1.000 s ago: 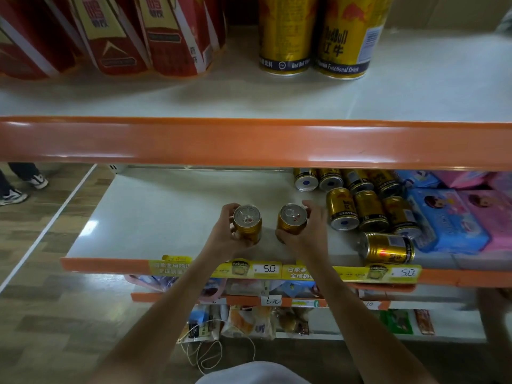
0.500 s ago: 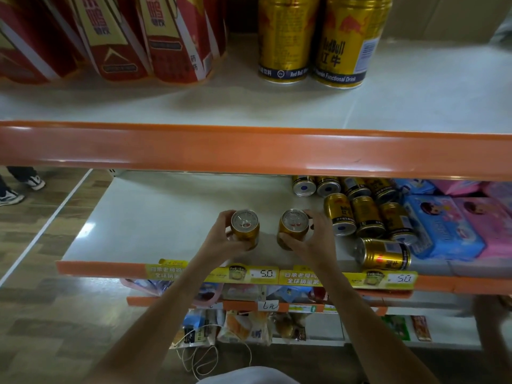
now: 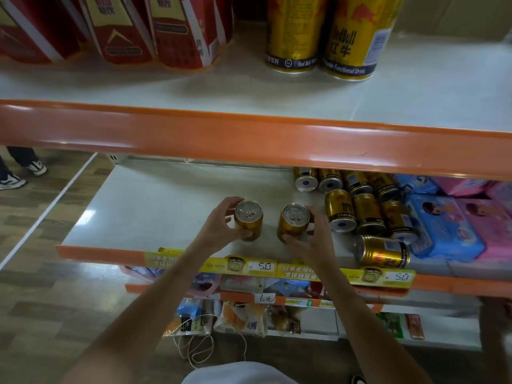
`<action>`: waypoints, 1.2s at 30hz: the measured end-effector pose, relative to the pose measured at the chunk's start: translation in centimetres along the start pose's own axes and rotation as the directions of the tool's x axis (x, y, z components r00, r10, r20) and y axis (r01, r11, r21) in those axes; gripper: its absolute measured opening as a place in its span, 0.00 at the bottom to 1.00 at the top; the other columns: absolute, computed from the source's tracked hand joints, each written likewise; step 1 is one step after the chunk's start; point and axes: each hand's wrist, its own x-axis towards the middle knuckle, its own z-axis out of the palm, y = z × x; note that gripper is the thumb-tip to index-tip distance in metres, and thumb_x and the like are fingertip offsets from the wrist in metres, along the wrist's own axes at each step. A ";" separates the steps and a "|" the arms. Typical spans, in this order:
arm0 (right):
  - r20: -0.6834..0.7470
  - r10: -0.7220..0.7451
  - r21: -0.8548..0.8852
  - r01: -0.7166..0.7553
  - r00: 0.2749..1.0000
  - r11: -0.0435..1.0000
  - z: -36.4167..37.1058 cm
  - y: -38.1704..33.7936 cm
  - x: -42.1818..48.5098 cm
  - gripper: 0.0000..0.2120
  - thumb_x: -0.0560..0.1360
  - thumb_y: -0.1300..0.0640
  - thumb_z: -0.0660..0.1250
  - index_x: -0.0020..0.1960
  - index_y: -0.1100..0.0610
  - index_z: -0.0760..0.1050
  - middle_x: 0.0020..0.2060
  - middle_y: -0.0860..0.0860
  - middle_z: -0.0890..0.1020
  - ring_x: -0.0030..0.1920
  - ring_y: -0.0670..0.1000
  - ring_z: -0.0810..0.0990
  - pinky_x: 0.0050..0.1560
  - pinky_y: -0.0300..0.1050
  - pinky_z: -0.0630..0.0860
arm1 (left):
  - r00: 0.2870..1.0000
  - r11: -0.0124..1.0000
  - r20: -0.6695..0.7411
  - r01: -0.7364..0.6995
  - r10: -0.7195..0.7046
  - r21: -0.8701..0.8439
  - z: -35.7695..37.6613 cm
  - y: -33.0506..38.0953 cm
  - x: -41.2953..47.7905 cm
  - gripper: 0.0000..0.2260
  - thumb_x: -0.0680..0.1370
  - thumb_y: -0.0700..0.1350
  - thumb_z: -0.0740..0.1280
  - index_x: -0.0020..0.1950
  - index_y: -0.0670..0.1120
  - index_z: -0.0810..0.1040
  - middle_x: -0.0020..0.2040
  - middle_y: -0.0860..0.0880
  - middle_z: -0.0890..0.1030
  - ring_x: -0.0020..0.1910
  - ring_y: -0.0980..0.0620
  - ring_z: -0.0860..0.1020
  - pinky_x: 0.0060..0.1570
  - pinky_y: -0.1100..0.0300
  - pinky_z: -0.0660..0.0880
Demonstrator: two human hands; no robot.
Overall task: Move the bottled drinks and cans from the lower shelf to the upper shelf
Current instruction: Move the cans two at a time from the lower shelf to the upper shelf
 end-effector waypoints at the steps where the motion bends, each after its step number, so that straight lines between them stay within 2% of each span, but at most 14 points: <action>1: -0.001 -0.007 0.004 0.007 1.000 1.000 0.0 -0.1 -0.1 0.37 0.63 0.58 0.81 0.67 0.54 0.69 0.58 0.48 0.72 0.63 0.54 0.72 0.60 0.55 0.75 | 0.999 1.000 -0.048 -0.010 0.011 0.029 0.5 0.1 0.0 0.33 0.59 0.47 0.80 0.59 0.57 0.71 0.58 0.54 0.78 0.59 0.54 0.77 0.62 0.49 0.74; 3: -0.012 -0.009 0.008 0.009 1.000 1.000 0.1 -0.4 -0.2 0.36 0.63 0.59 0.80 0.67 0.55 0.69 0.57 0.47 0.72 0.63 0.54 0.73 0.60 0.54 0.75 | 0.985 0.996 -0.169 -0.006 0.021 0.087 1.8 0.9 0.0 0.33 0.60 0.46 0.82 0.60 0.53 0.71 0.58 0.52 0.76 0.55 0.53 0.76 0.56 0.55 0.75; 5: -0.040 -0.013 0.017 0.014 0.999 1.000 0.4 -0.7 -0.3 0.35 0.63 0.59 0.80 0.66 0.54 0.69 0.55 0.44 0.72 0.62 0.54 0.73 0.59 0.56 0.76 | 0.955 0.985 -0.297 0.041 0.010 0.165 3.3 1.7 0.2 0.34 0.60 0.49 0.83 0.61 0.51 0.70 0.58 0.51 0.71 0.53 0.53 0.75 0.51 0.58 0.75; 7: -0.064 -0.018 0.032 0.020 0.998 0.999 0.7 -0.9 -0.3 0.33 0.64 0.59 0.80 0.65 0.54 0.69 0.53 0.43 0.72 0.60 0.54 0.74 0.58 0.58 0.77 | 0.927 0.980 -0.375 0.093 -0.021 0.176 4.8 1.9 0.5 0.37 0.60 0.53 0.83 0.63 0.49 0.69 0.58 0.50 0.68 0.55 0.51 0.74 0.54 0.56 0.75; 9: -0.070 -0.001 0.045 0.004 0.998 0.999 0.8 -1.1 -0.4 0.34 0.64 0.58 0.80 0.65 0.54 0.69 0.55 0.46 0.72 0.60 0.53 0.74 0.58 0.56 0.77 | 0.915 0.987 -0.399 0.115 -0.060 0.114 5.9 1.8 0.7 0.39 0.61 0.54 0.82 0.65 0.48 0.67 0.59 0.49 0.66 0.59 0.49 0.71 0.59 0.55 0.74; 11: -0.055 0.020 0.045 -0.017 0.998 0.999 0.7 -1.0 -0.3 0.35 0.64 0.57 0.81 0.67 0.54 0.68 0.58 0.48 0.72 0.61 0.51 0.74 0.59 0.50 0.77 | 0.930 0.992 -0.362 0.100 -0.066 0.076 6.1 1.4 0.6 0.39 0.63 0.53 0.81 0.68 0.47 0.66 0.61 0.49 0.64 0.62 0.51 0.68 0.63 0.58 0.70; 13: -0.019 0.033 0.052 -0.032 0.999 0.998 0.5 -0.9 -0.3 0.36 0.64 0.59 0.80 0.68 0.54 0.68 0.59 0.50 0.73 0.61 0.49 0.74 0.56 0.41 0.76 | 0.964 0.996 -0.263 0.063 -0.046 0.056 5.5 1.0 0.3 0.39 0.65 0.50 0.78 0.71 0.47 0.64 0.64 0.50 0.64 0.64 0.52 0.67 0.66 0.57 0.68; 16: 0.028 0.055 0.072 -0.057 0.998 0.996 0.4 -0.9 -0.3 0.37 0.63 0.66 0.78 0.68 0.54 0.68 0.59 0.50 0.76 0.59 0.45 0.74 0.50 0.26 0.70 | 0.993 0.998 -0.119 0.018 -0.025 -0.061 3.9 0.7 -0.3 0.34 0.64 0.44 0.71 0.70 0.51 0.67 0.62 0.54 0.74 0.63 0.55 0.73 0.67 0.51 0.72; 18: 0.030 0.067 0.086 -0.069 0.997 0.994 0.4 -1.0 -0.3 0.36 0.64 0.68 0.76 0.69 0.55 0.68 0.59 0.49 0.77 0.58 0.43 0.74 0.50 0.24 0.69 | 0.992 1.000 -0.125 0.000 -0.004 -0.031 3.5 0.6 -0.6 0.31 0.66 0.44 0.75 0.67 0.53 0.69 0.58 0.57 0.78 0.60 0.59 0.76 0.64 0.55 0.74; 21: 0.029 0.069 0.097 -0.071 0.997 0.993 0.4 -0.9 -0.3 0.35 0.64 0.68 0.76 0.68 0.55 0.68 0.58 0.49 0.78 0.58 0.44 0.76 0.49 0.26 0.70 | 0.970 0.998 -0.244 0.024 -0.009 0.057 4.2 0.6 -0.9 0.34 0.65 0.48 0.80 0.67 0.50 0.69 0.59 0.54 0.78 0.59 0.56 0.76 0.57 0.61 0.74; 25: 0.007 0.074 0.089 -0.075 0.997 0.993 0.6 -1.0 -0.4 0.35 0.63 0.65 0.79 0.66 0.54 0.69 0.57 0.48 0.79 0.56 0.44 0.77 0.51 0.31 0.74 | 0.906 0.970 -0.419 0.153 -0.062 0.188 5.7 0.8 -0.5 0.41 0.63 0.55 0.80 0.70 0.49 0.65 0.63 0.48 0.73 0.60 0.48 0.74 0.58 0.49 0.75; 28: -0.026 0.108 0.085 -0.105 0.994 0.991 1.1 -1.1 -0.6 0.35 0.61 0.57 0.80 0.64 0.51 0.70 0.57 0.48 0.79 0.57 0.47 0.78 0.55 0.45 0.79 | 0.888 0.946 -0.456 0.194 -0.057 0.259 6.5 0.9 -0.1 0.38 0.62 0.59 0.79 0.66 0.50 0.68 0.60 0.47 0.71 0.58 0.46 0.74 0.57 0.46 0.75; 31: -0.057 0.133 0.093 -0.127 0.990 0.988 1.8 -1.0 -0.7 0.36 0.58 0.46 0.77 0.63 0.45 0.68 0.57 0.46 0.79 0.60 0.49 0.78 0.58 0.54 0.79 | 0.886 0.951 -0.460 0.190 -0.060 0.243 6.8 0.6 0.1 0.37 0.62 0.60 0.79 0.64 0.48 0.69 0.58 0.47 0.70 0.57 0.46 0.73 0.57 0.46 0.75; 36: -0.042 0.153 0.121 -0.147 0.987 0.982 2.9 -0.9 -0.3 0.45 0.56 0.46 0.80 0.69 0.49 0.66 0.61 0.50 0.75 0.63 0.52 0.75 0.62 0.55 0.76 | 0.908 0.995 -0.417 0.075 -0.040 0.068 6.7 0.1 0.3 0.34 0.62 0.50 0.82 0.62 0.48 0.69 0.57 0.50 0.69 0.59 0.49 0.72 0.60 0.53 0.74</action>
